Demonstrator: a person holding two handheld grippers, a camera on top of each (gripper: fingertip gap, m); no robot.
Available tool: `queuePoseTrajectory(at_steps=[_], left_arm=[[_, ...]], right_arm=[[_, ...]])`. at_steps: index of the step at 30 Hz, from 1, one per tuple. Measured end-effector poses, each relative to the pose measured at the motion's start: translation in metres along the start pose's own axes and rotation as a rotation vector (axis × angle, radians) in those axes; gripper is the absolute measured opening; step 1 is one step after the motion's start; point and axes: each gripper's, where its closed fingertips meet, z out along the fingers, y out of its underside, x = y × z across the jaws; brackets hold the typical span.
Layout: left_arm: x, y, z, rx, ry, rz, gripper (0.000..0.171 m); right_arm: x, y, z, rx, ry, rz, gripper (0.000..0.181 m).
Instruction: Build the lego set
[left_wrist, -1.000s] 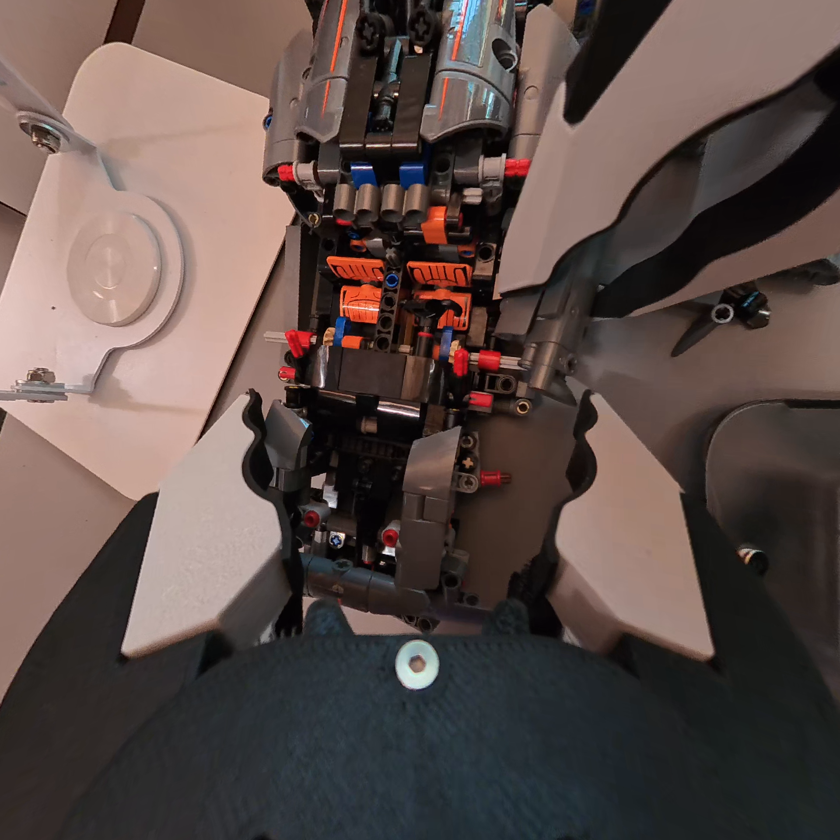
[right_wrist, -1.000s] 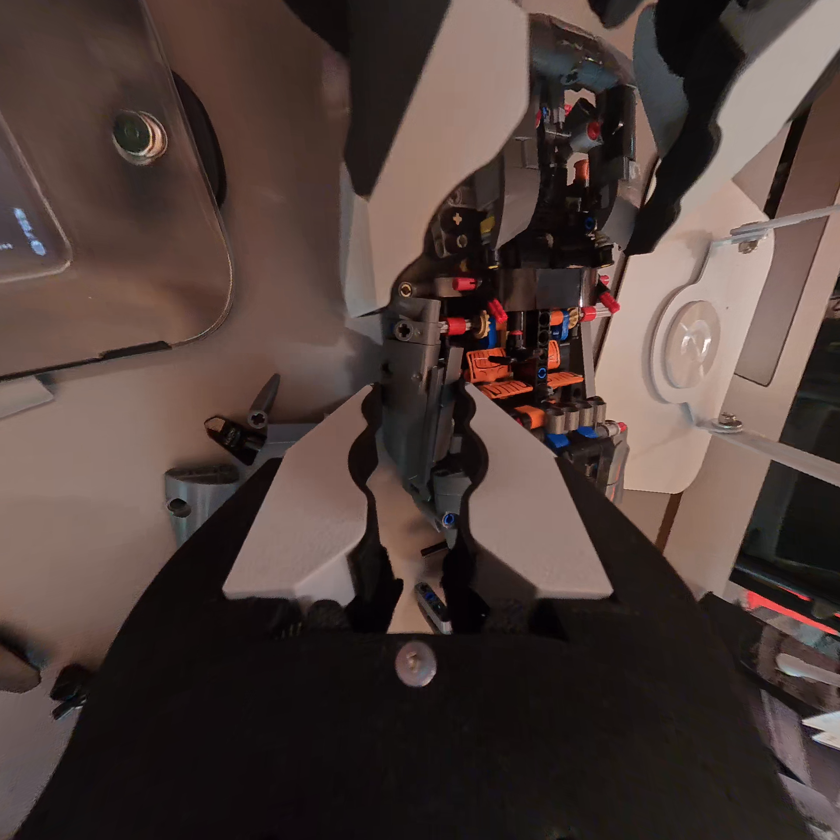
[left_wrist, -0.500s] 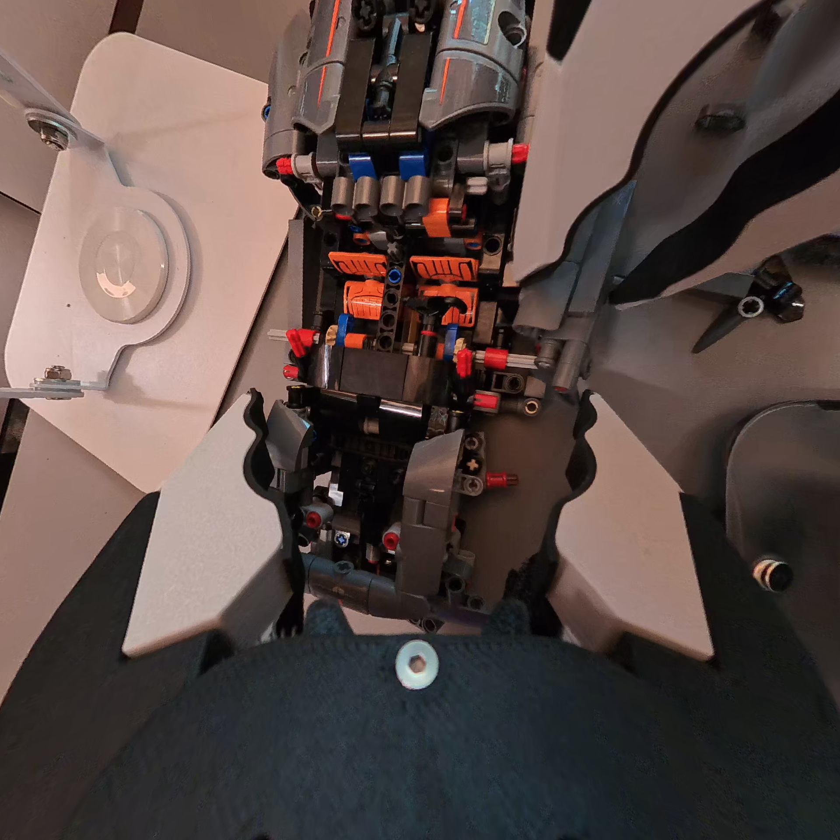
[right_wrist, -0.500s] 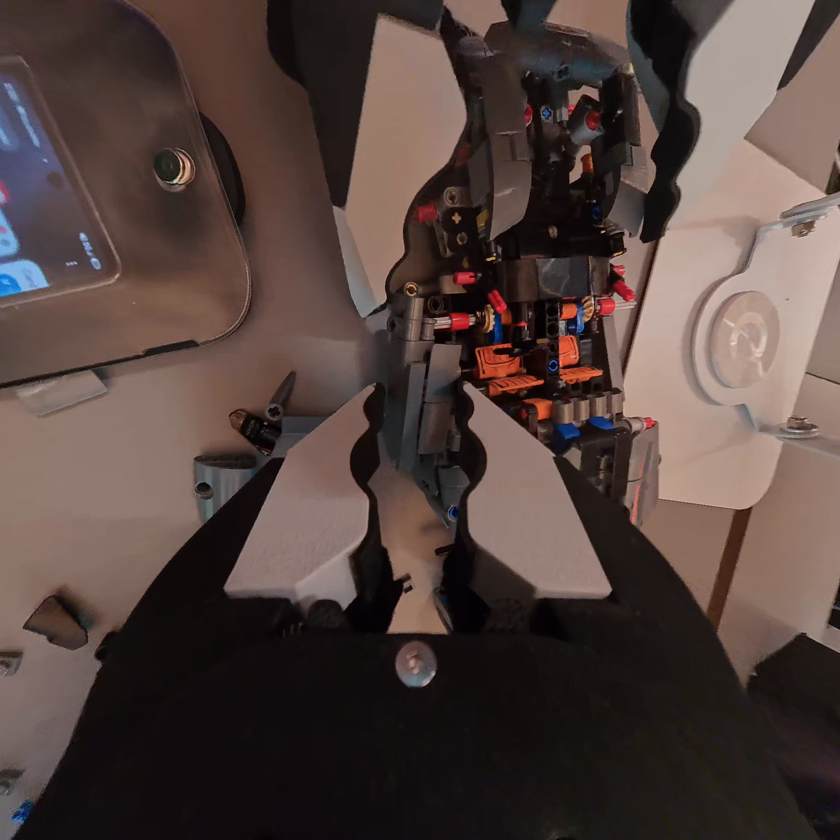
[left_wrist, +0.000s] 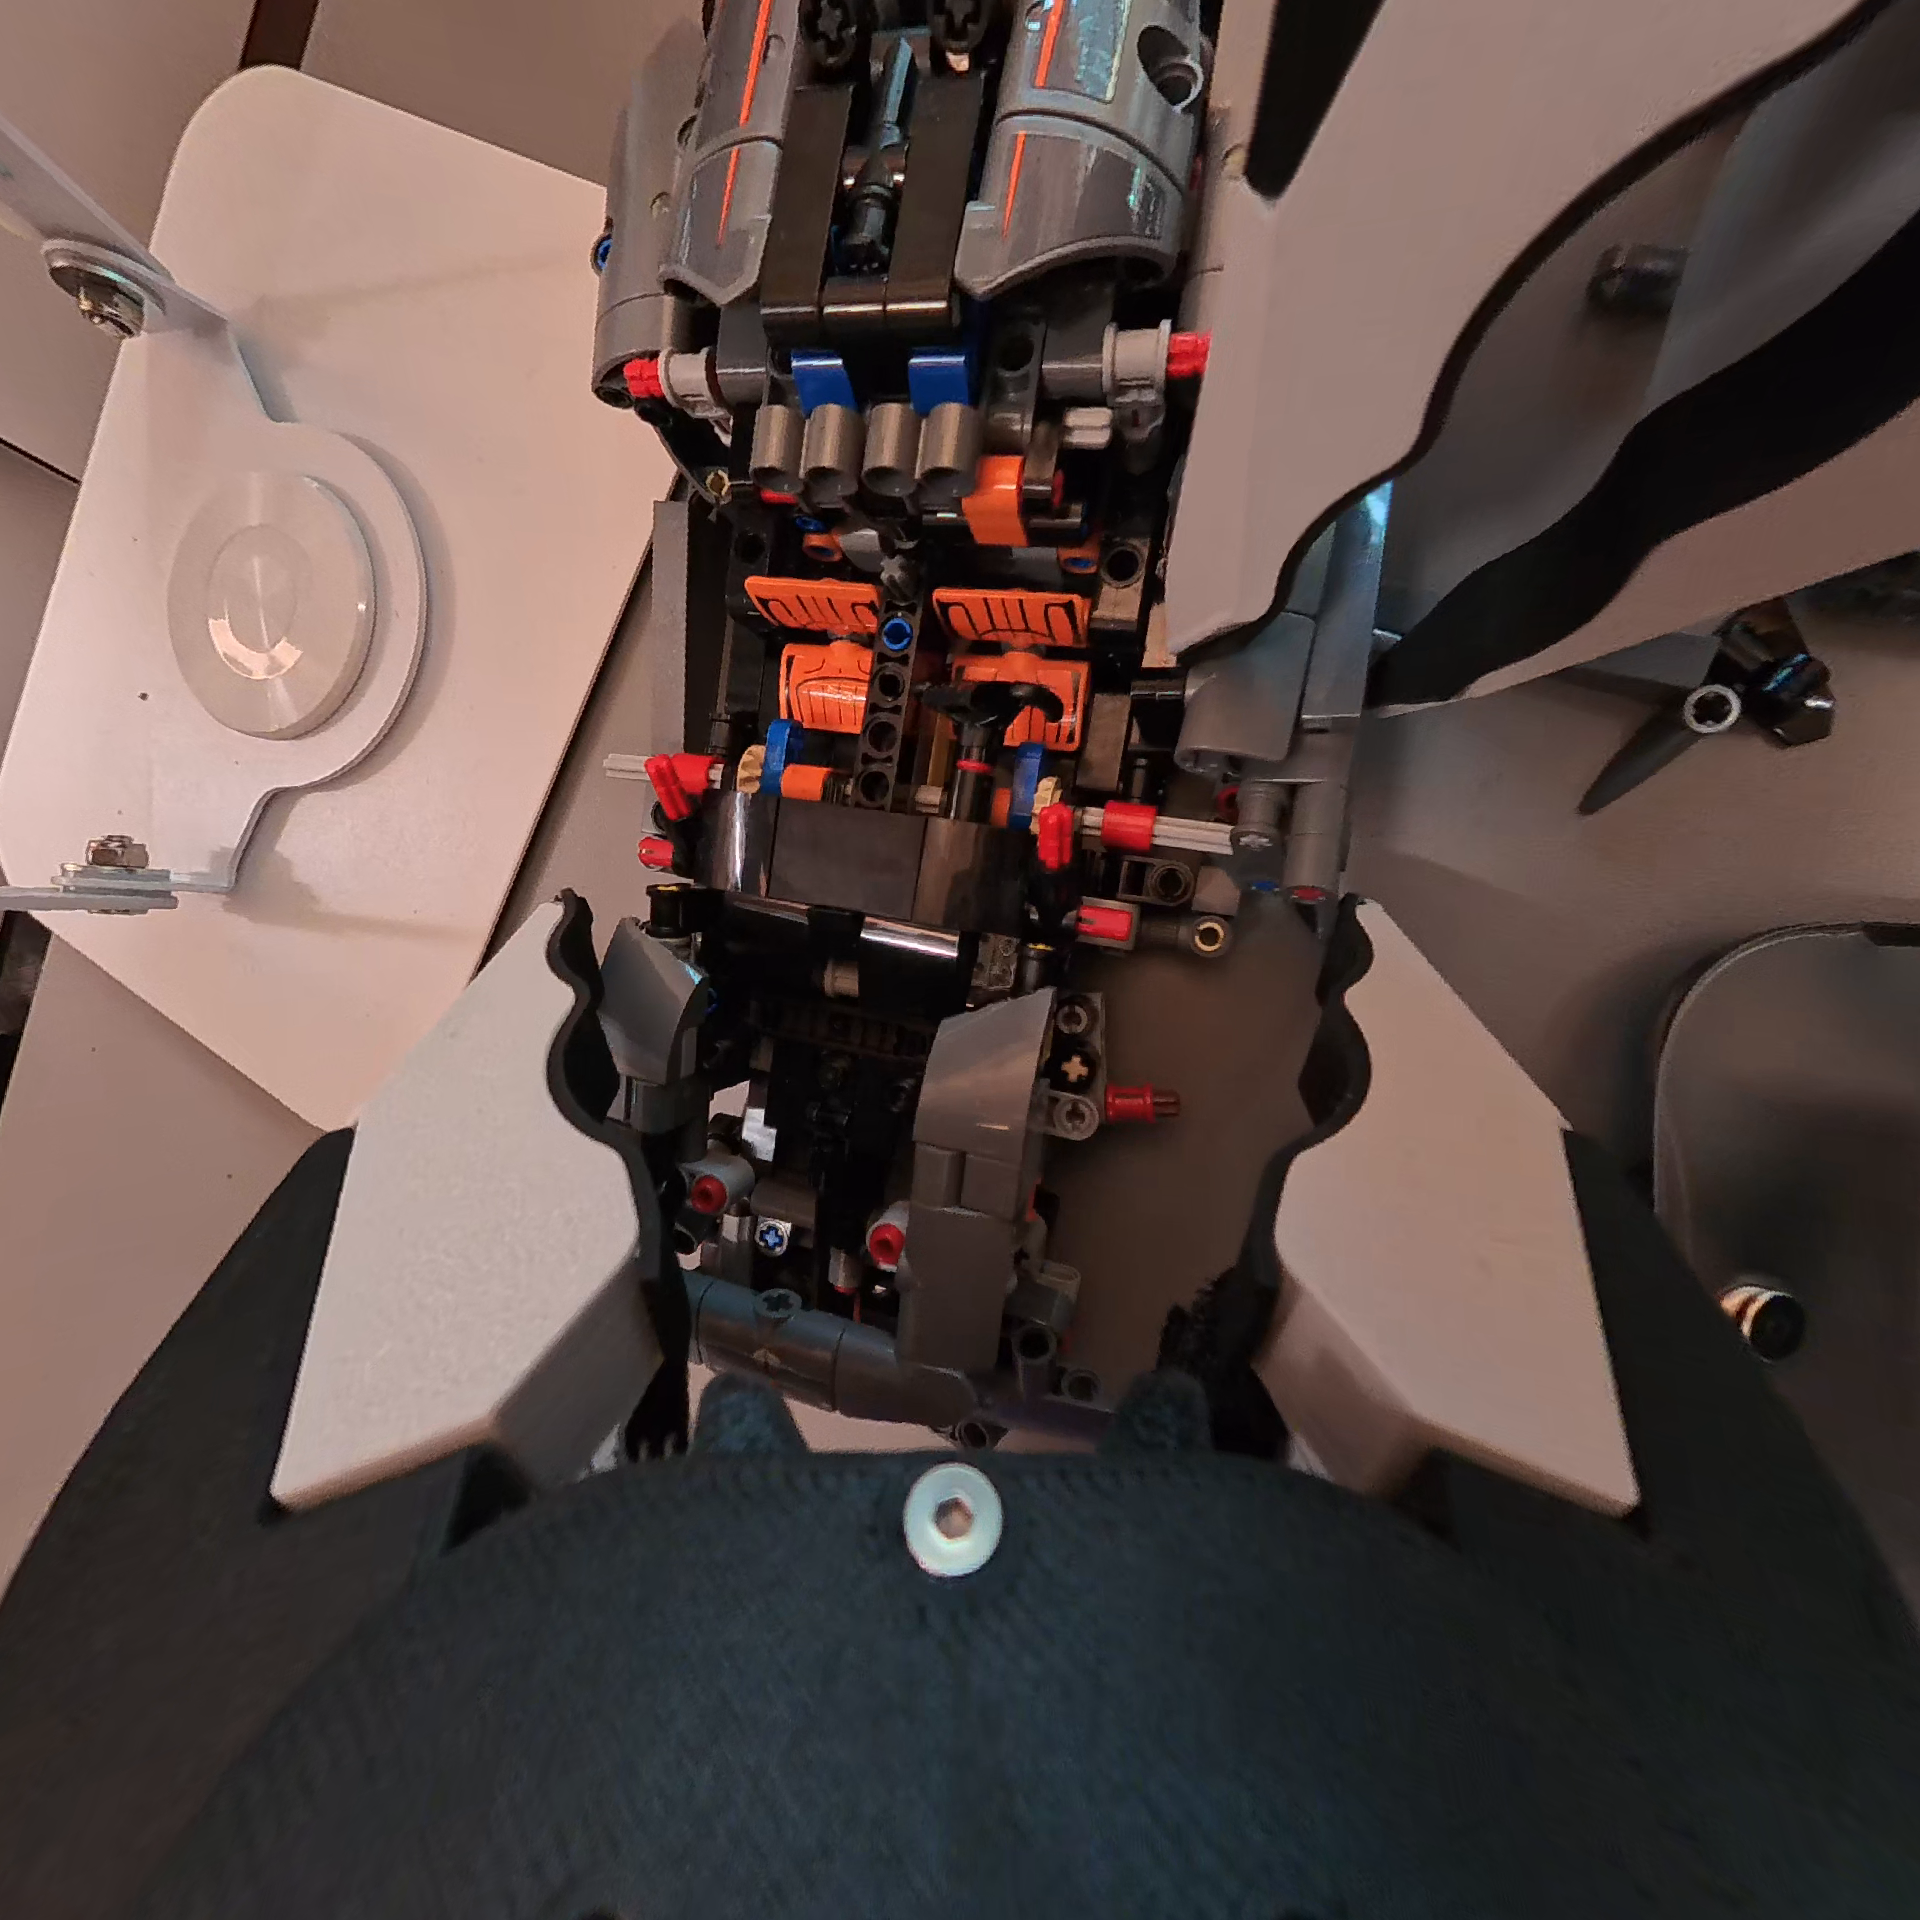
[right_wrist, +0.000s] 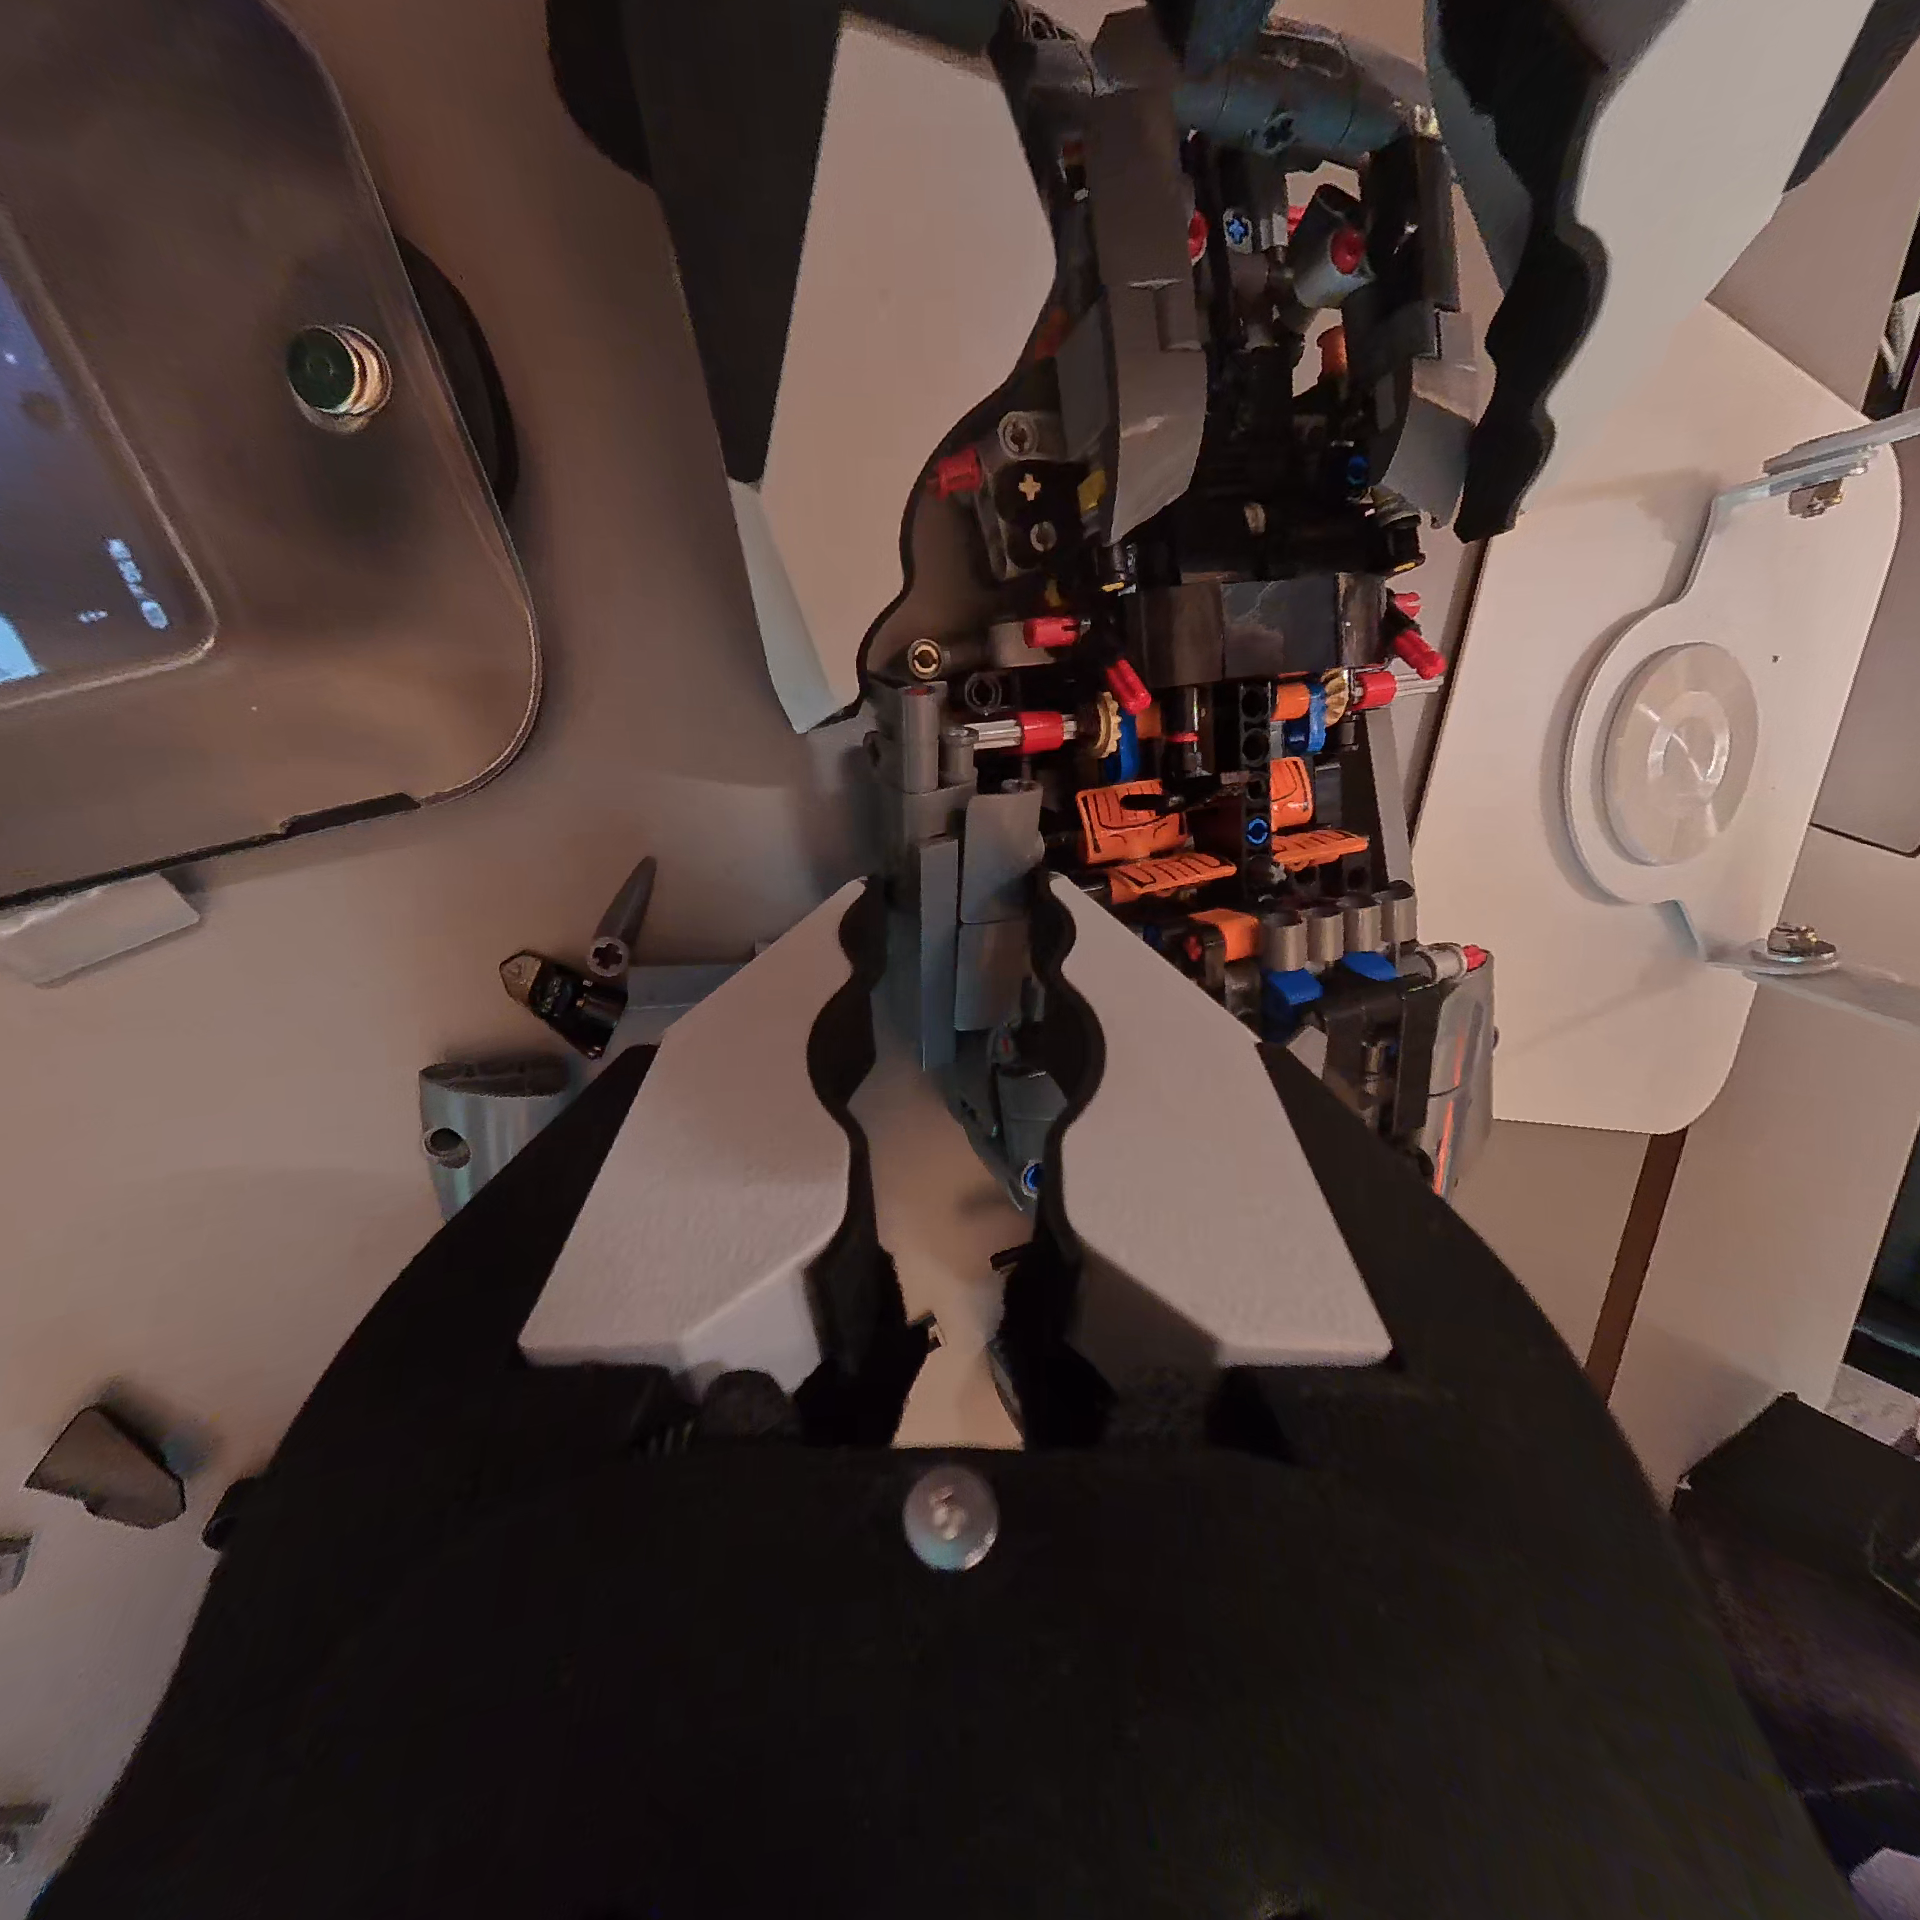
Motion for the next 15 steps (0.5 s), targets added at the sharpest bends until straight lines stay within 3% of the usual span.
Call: queuePoseTrajectory(at_steps=[4,15], left_arm=[[0.003,-0.004,-0.007,0.051,0.071,-0.065,0.134],[-0.005,0.002,-0.012,0.039,0.062,-0.091,0.131]], right_arm=[[0.0,0.0,0.0,-0.012,0.011,-0.007,0.025],[0.002,0.0,-0.001,-0.017,0.024,-0.011,0.025]])
